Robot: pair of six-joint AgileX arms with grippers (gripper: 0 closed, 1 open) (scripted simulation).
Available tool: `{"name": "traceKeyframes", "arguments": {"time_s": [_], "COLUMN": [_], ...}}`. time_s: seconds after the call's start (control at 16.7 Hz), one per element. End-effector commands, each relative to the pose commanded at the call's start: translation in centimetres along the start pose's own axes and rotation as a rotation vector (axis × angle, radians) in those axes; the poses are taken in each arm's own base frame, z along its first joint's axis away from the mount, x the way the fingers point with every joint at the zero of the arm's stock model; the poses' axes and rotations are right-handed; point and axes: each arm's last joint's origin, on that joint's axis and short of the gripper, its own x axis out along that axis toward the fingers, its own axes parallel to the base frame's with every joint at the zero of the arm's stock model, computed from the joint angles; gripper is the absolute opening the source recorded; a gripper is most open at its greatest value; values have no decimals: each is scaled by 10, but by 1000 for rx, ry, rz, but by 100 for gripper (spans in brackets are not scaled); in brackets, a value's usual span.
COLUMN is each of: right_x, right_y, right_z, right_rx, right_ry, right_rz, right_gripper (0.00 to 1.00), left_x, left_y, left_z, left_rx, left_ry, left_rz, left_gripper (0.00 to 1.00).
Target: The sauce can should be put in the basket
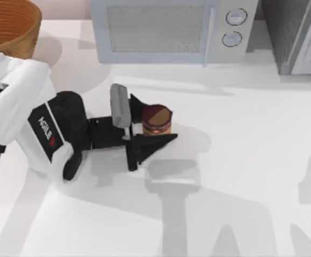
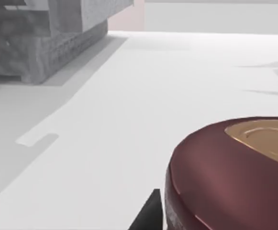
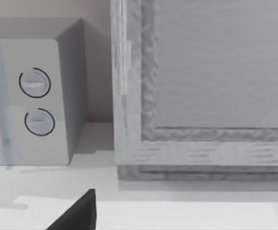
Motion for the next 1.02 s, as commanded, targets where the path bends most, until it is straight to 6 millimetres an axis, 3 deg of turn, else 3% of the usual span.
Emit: {"name": "traceKeyframes", "arguments": {"time_s": [0.48, 0.6, 0.84, 1.02], "right_x": [0, 0, 0, 0], "right_y": [0, 0, 0, 0], "right_z": [0, 0, 0, 0], "right_rx": [0, 0, 0, 0], "right_ry": [0, 0, 0, 0], "right_rz": [0, 0, 0, 0], "right_gripper": [100, 100, 100, 100], "left_x": [-1, 0, -12, -43], "left_y": [0, 5, 30, 56], "left_z": [0, 9, 60, 116], "left_rx": [1, 8, 62, 135], "left_ry": [0, -7, -39, -64], "left_rz": [2, -1, 45, 134], "left_gripper": [0, 0, 0, 0]}}
